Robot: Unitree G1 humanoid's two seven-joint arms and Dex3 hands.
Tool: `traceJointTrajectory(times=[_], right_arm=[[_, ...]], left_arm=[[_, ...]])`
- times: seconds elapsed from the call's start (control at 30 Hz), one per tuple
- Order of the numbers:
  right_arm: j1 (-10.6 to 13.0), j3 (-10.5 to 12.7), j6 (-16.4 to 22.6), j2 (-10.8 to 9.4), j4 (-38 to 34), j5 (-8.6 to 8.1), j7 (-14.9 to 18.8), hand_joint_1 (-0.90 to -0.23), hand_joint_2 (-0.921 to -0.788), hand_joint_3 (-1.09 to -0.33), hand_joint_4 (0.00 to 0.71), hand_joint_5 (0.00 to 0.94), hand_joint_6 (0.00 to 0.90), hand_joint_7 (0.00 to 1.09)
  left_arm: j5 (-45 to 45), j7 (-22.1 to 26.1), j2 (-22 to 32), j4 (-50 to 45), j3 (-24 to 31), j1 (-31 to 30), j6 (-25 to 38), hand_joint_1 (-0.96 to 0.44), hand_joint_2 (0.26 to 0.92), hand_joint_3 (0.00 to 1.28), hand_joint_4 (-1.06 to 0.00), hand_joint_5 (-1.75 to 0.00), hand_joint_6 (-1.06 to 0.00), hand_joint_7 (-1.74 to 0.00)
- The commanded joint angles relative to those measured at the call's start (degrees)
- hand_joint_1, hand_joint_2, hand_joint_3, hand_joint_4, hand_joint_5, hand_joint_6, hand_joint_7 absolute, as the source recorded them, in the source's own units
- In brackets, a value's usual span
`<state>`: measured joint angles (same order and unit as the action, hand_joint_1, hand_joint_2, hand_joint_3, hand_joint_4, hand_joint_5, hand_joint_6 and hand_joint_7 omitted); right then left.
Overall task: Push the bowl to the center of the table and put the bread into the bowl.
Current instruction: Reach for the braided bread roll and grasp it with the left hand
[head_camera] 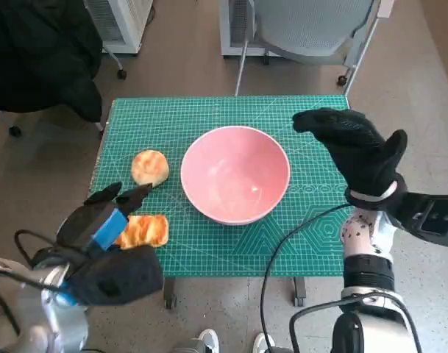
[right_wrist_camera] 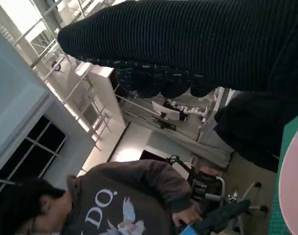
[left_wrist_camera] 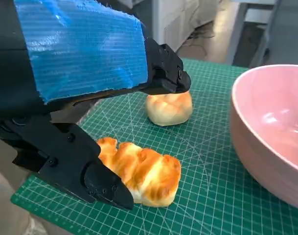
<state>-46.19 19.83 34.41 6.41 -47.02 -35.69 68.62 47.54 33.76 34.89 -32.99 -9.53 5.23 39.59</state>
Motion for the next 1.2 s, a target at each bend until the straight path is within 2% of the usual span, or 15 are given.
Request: traceJointTrajectory(times=[0.03,0.67,1.2], right_arm=[[0.6,0.0,-0.3,0.0,-0.1,0.4,0.0,-0.644,-0.921,-0.665,0.204,0.006,0.274,0.01],[0.2,0.4,0.0,0.4,-0.8,0.22,0.6,-0.644,-0.921,-0.663,0.206,0.003,0.272,0.01],[0.2,0.4,0.4,0.4,-0.8,0.17,0.9,-0.65,-0.921,-0.666,0.206,0.002,0.271,0.01]], left_arm=[[0.8,0.3,-0.9,2.6,-0.6,1.7,0.7,-0.14,0.712,0.01,-0.22,0.0,-0.37,0.0],[4.8,2.7,-2.6,11.9,-5.9,7.5,5.1,-0.13,0.734,0.01,-0.21,0.0,-0.36,0.0],[5.3,1.7,-3.7,17.9,-8.2,9.5,5.0,-0.05,0.746,0.01,-0.3,-0.02,-0.41,-0.01]])
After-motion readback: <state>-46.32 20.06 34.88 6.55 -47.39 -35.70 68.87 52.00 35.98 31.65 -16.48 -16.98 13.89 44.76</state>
